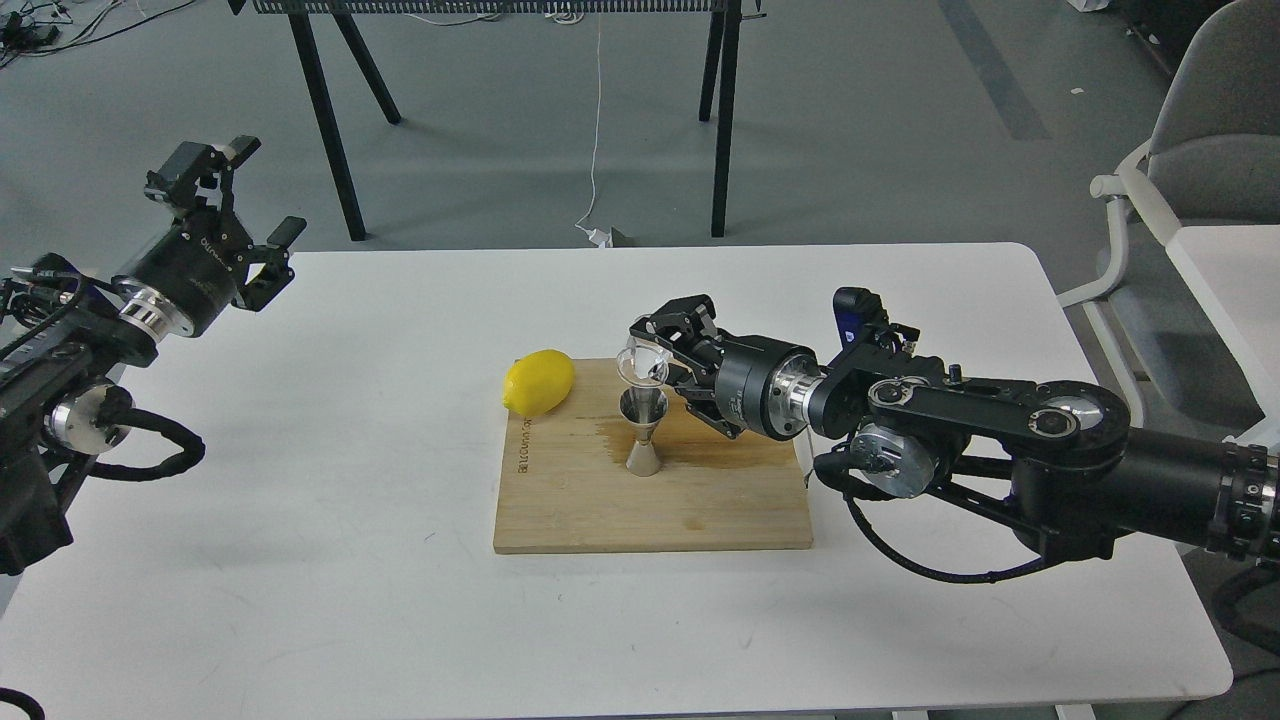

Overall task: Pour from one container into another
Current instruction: 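Hold the glass tilted over the jigger to pour its liquid in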

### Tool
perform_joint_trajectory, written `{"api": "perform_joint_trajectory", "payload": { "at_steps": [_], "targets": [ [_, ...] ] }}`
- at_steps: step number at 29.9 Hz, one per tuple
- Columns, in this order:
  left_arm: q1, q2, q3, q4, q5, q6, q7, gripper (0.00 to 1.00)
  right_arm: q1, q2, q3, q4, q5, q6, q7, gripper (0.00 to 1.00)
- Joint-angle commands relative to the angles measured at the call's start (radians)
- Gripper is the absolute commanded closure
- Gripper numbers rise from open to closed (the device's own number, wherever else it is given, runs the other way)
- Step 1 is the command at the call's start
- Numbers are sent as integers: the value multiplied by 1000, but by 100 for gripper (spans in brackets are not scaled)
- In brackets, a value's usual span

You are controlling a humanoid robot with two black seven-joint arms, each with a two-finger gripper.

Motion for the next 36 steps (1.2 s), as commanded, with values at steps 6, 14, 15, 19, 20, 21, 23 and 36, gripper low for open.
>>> {"api": "perform_joint_trajectory", "payload": {
  "at_steps": [6, 14, 15, 19, 20, 21, 23, 36],
  "targets": [
    [2, -2, 0, 0, 0, 0, 0, 0, 3, 0, -9, -8, -20, -1, 0, 54],
    [2, -2, 0, 0, 0, 0, 0, 0, 17, 2, -26, -13, -35, -1, 0, 54],
    [2, -3, 0, 0, 0, 0, 0, 0, 18, 3, -25, -16, -35, -2, 0, 54],
    [2, -3, 0, 0, 0, 0, 0, 0, 28, 6, -26, -21, -37, -2, 0, 54],
    [2, -3, 0, 0, 0, 0, 0, 0, 29, 6, -28, -21, -37, -1, 0, 54],
    [0, -3, 0, 0, 0, 0, 0, 0, 29, 6, -28, -22, -37, -1, 0, 54],
    [2, -3, 0, 0, 0, 0, 0, 0, 31, 14, -38, -24, -37, -2, 0, 54],
    [2, -3, 0, 0, -2, 0, 0, 0, 70, 32, -84, -41, -37, -4, 2, 54]
  ]
}}
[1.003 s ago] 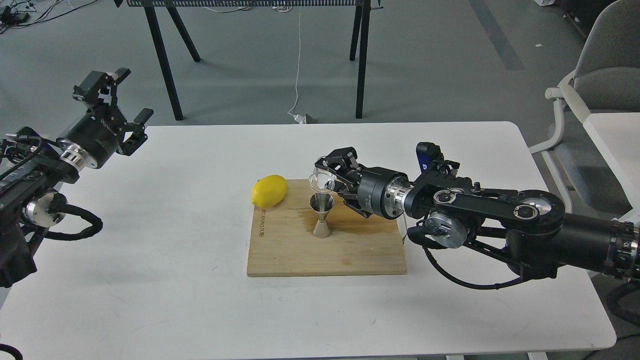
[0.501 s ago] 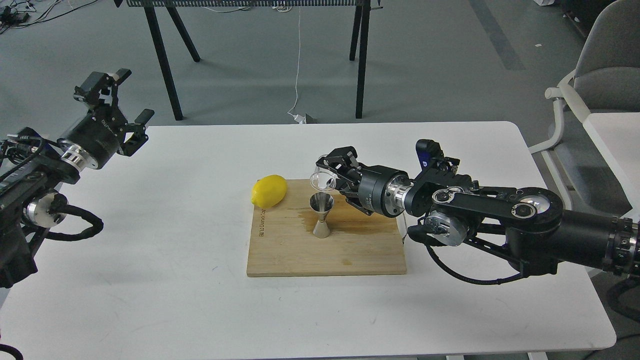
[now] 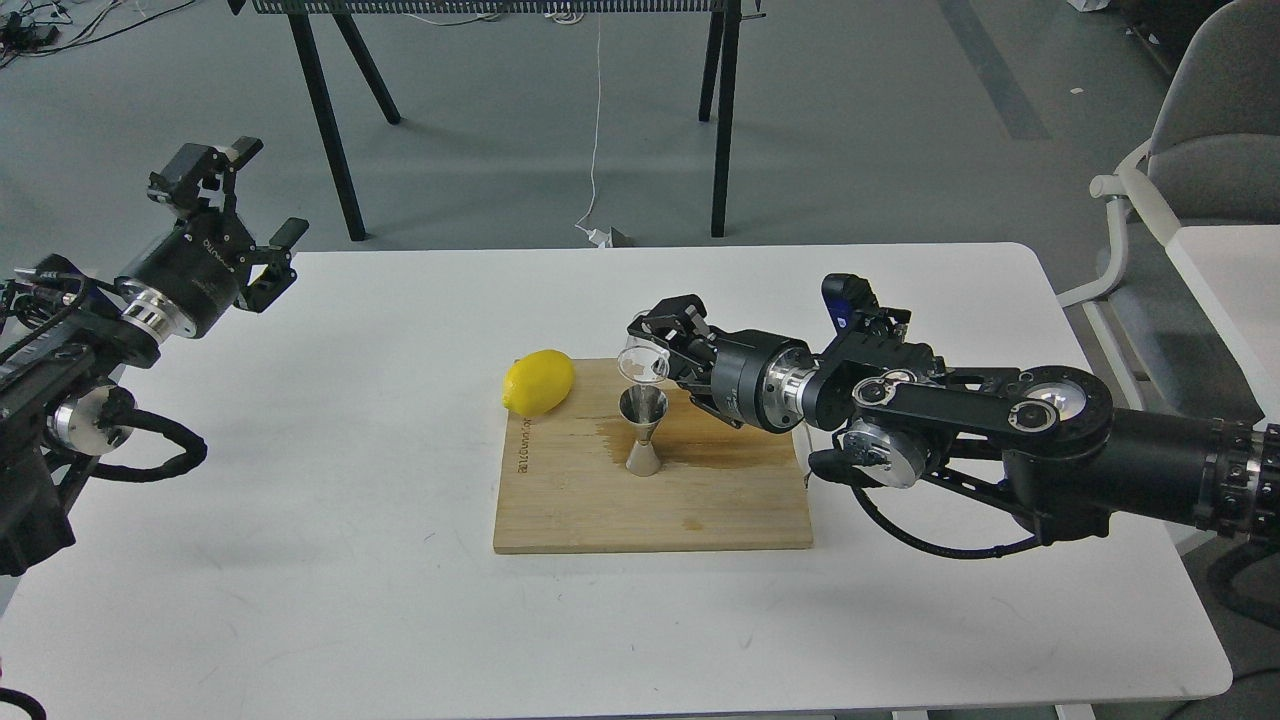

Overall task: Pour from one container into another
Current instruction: 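Hold the glass tilted over the jigger to pour its liquid in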

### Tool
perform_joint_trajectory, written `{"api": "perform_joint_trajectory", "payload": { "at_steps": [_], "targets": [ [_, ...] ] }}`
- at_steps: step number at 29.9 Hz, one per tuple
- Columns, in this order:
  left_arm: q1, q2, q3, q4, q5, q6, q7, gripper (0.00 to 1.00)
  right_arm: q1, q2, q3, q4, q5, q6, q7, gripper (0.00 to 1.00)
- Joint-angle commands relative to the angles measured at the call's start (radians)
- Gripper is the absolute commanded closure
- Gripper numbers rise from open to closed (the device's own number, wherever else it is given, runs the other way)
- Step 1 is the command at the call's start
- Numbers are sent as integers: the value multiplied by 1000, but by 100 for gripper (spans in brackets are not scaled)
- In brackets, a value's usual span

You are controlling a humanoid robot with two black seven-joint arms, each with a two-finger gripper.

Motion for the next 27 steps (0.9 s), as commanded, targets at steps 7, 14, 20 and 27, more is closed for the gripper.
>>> {"api": "perform_joint_trajectory", "payload": {
  "at_steps": [7, 14, 20, 27],
  "targets": [
    [1, 0, 0, 0, 0, 0, 0, 0, 13, 14, -3, -5, 0, 2, 0, 54],
    [-1, 3, 0, 0, -1, 0, 0, 0, 31, 21, -28, -3, -1, 3, 0, 54],
    [1, 3, 0, 0, -1, 0, 0, 0, 34, 21, -34, -2, -18, 3, 0, 53],
    [1, 3, 0, 2, 0, 0, 0, 0, 34, 19, -37, -2, -23, 5, 0, 53]
  ]
}}
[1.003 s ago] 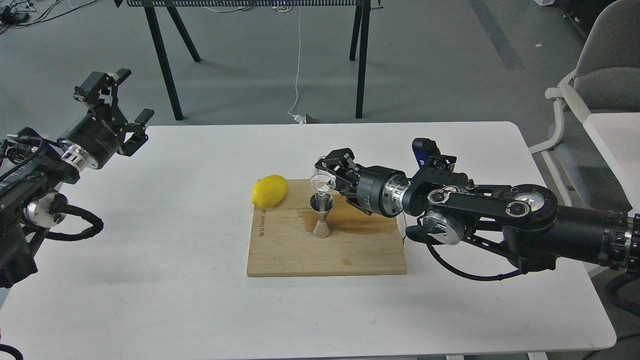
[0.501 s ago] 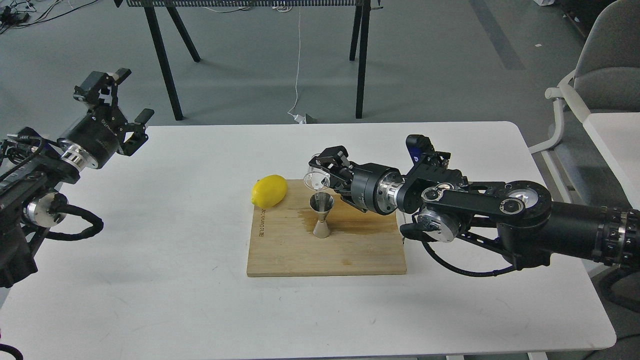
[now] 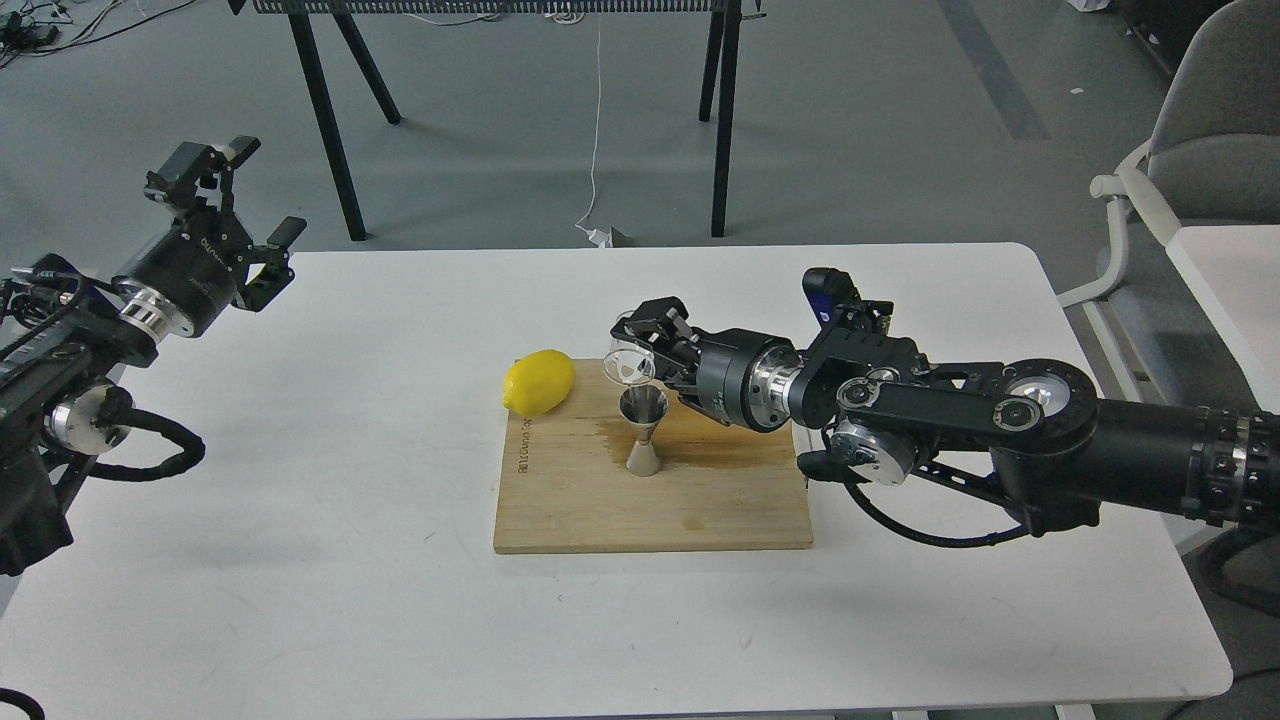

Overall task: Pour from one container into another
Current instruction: 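Hold the glass tilted over the jigger to pour its liquid in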

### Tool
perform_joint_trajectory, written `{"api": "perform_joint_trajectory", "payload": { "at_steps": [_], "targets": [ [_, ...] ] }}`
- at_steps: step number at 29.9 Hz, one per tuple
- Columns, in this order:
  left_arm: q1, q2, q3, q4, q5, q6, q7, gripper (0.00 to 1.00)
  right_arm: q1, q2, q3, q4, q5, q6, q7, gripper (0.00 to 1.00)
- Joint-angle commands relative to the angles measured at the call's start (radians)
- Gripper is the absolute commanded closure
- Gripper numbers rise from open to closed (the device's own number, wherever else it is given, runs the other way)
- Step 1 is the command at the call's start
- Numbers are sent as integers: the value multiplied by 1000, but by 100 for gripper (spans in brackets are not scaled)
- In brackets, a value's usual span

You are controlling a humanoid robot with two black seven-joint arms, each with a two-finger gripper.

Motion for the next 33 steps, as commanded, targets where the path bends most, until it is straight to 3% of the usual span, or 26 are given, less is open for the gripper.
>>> {"api": "perform_joint_trajectory", "payload": {
  "at_steps": [1, 33],
  "targets": [
    [0, 0, 0, 1, 0, 0, 0, 0, 0, -1, -1, 0, -1, 2, 0, 53],
    [0, -3, 0, 11, 0, 0, 0, 0, 18, -1, -34, 0, -103, -8, 3, 53]
  ]
}}
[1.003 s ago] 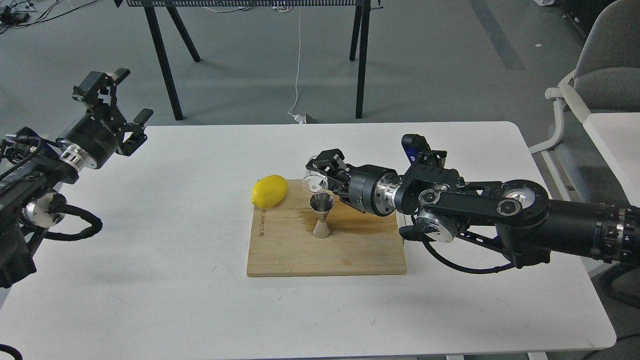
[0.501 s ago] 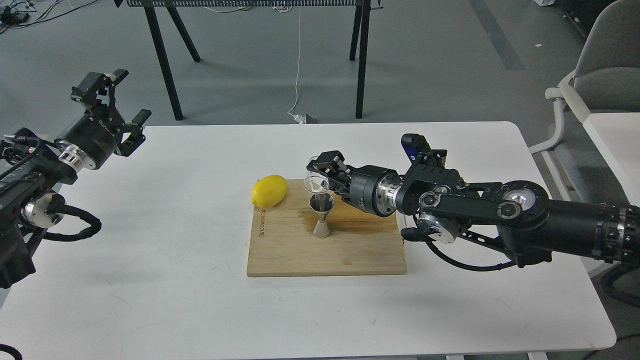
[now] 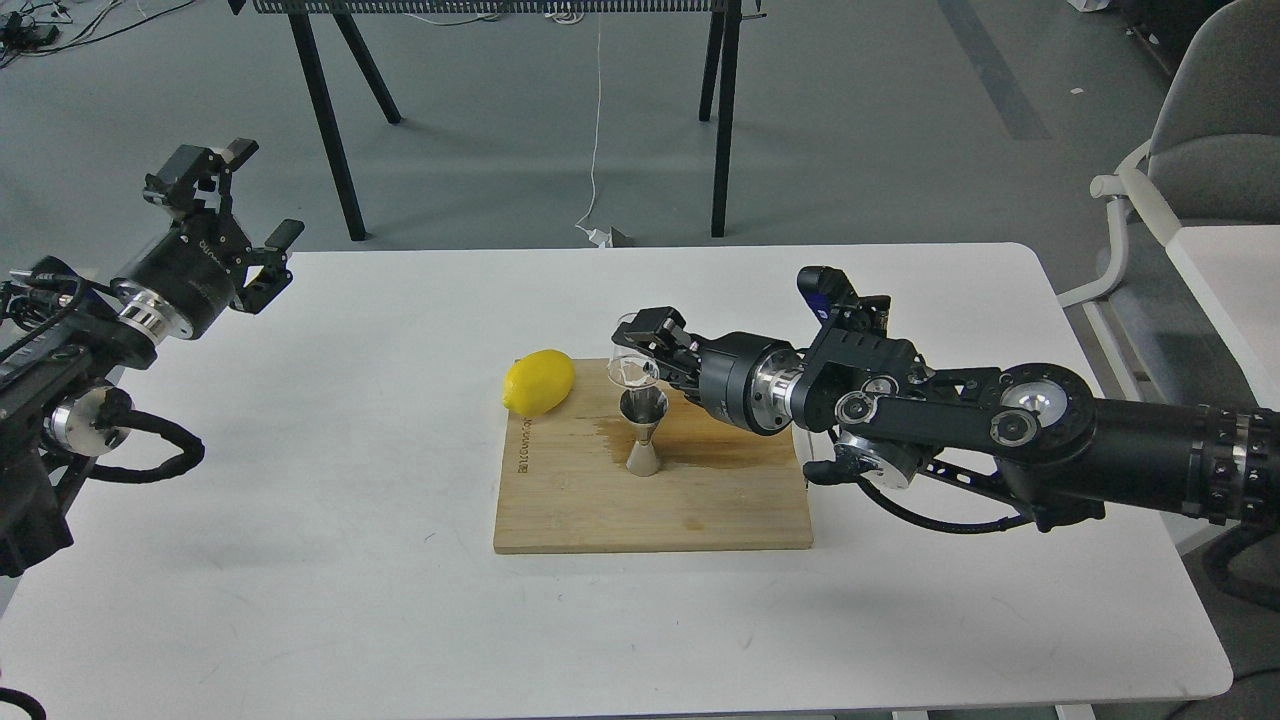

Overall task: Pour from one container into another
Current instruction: 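Hold the glass tilted over the jigger to pour its liquid in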

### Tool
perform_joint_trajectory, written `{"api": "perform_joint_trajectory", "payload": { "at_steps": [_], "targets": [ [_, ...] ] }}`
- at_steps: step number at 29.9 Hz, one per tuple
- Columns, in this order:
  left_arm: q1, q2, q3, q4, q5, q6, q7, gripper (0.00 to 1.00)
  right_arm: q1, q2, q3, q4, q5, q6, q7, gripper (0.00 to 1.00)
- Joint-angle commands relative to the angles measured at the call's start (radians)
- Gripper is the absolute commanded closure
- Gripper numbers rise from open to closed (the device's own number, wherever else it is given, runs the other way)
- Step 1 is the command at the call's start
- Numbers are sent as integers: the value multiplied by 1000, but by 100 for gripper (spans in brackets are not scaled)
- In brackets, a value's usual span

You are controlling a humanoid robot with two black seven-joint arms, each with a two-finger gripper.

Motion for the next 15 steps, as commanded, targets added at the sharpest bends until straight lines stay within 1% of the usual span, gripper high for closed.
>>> {"api": "perform_joint_trajectory", "payload": {
  "at_steps": [1, 15],
  "targets": [
    [0, 0, 0, 0, 0, 0, 0, 0, 5, 0, 0, 0, -3, -2, 1, 53],
    [0, 0, 0, 0, 0, 0, 0, 0, 17, 3, -21, -1, -56, -10, 2, 53]
  ]
}}
